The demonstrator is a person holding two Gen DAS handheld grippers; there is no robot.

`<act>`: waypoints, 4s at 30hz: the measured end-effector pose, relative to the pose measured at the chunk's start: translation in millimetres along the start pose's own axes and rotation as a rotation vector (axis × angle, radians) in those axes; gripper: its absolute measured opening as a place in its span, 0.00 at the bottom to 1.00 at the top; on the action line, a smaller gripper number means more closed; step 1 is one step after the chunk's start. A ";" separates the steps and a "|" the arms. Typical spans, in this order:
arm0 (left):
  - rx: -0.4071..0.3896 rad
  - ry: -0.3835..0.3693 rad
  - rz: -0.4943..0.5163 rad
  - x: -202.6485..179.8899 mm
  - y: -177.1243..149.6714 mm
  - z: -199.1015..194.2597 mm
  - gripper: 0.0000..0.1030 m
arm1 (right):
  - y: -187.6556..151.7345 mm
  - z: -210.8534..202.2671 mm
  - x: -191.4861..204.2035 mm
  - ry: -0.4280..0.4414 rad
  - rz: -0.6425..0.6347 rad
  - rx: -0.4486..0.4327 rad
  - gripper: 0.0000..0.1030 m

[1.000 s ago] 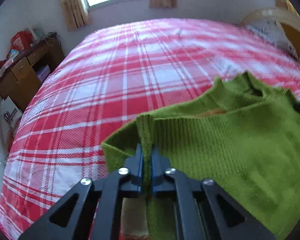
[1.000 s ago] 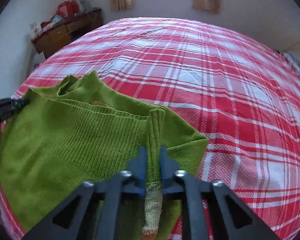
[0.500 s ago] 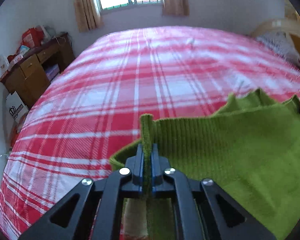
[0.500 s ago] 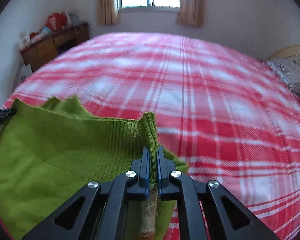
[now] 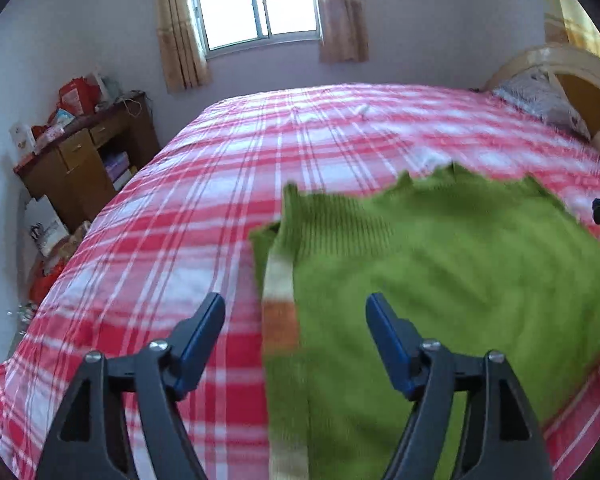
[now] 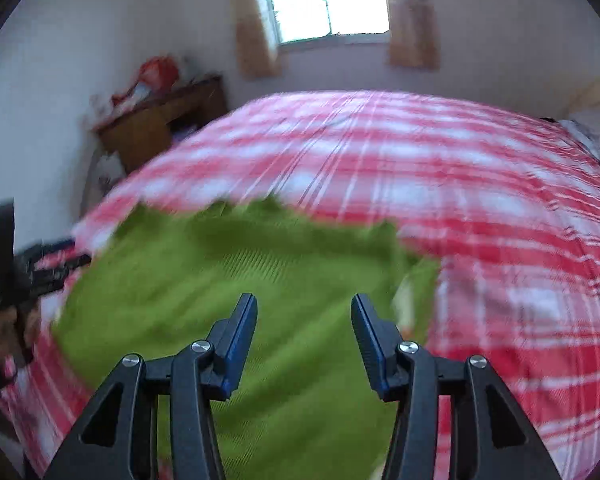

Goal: Fold small clothes

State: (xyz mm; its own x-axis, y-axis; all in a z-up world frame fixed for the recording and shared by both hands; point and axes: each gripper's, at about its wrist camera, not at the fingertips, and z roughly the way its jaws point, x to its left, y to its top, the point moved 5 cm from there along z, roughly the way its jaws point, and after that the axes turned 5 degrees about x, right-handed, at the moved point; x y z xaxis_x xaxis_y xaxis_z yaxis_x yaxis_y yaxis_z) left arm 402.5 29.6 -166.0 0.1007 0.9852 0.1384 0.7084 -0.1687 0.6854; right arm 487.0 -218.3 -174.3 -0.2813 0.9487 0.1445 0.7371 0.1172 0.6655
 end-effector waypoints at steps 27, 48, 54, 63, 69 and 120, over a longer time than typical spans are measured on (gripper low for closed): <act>0.156 -0.050 -0.183 31.9 -66.6 7.9 1.00 | -68.8 17.1 10.0 -0.145 0.084 0.116 0.50; 0.099 -0.102 -0.259 43.6 -69.9 -2.9 1.00 | -4.9 85.4 76.9 -0.154 0.055 0.175 0.56; 0.061 -0.202 -0.368 62.1 -69.0 -6.7 1.00 | -7.9 47.7 96.8 -0.155 0.020 0.065 0.58; 0.093 -0.220 -0.395 87.2 -41.4 10.8 1.00 | -33.5 26.7 227.9 -0.060 -0.367 -0.027 0.58; 0.133 -0.250 -0.370 89.4 -20.0 40.6 0.97 | -56.8 50.9 298.3 -0.105 -0.577 -0.043 0.58; 0.132 -0.406 -0.249 51.6 29.8 90.6 0.35 | -51.9 104.2 334.0 -0.088 -0.571 0.002 0.30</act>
State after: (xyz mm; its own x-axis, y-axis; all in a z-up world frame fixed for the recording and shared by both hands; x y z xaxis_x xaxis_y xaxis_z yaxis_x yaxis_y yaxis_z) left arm 492.1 78.1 -203.2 0.1624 0.9315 -0.3255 0.8254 0.0525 0.5621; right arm 418.8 123.1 -236.8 -0.5828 0.7555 -0.2993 0.4844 0.6186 0.6186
